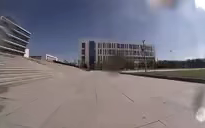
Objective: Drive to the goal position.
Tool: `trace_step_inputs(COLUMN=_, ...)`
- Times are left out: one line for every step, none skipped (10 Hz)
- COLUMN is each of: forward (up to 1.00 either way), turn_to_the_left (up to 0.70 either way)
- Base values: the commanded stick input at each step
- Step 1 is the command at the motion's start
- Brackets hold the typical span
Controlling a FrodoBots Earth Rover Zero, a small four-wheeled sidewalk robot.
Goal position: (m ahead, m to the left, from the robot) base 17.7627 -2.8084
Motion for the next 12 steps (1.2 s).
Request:
trace_step_inputs(forward=0.70, turn_to_the_left=0.00)
trace_step_inputs(forward=0.69, turn_to_the_left=0.00)
trace_step_inputs(forward=0.68, turn_to_the_left=0.00)
trace_step_inputs(forward=0.68, turn_to_the_left=0.00)
trace_step_inputs(forward=0.68, turn_to_the_left=0.00)
trace_step_inputs(forward=0.68, turn_to_the_left=0.00)
trace_step_inputs(forward=0.68, turn_to_the_left=0.00)
trace_step_inputs(forward=0.68, turn_to_the_left=0.00)
trace_step_inputs(forward=0.68, turn_to_the_left=0.00)
trace_step_inputs(forward=0.68, turn_to_the_left=0.00)
trace_step_inputs(forward=0.68, turn_to_the_left=0.00)
trace_step_inputs(forward=0.67, turn_to_the_left=0.00)
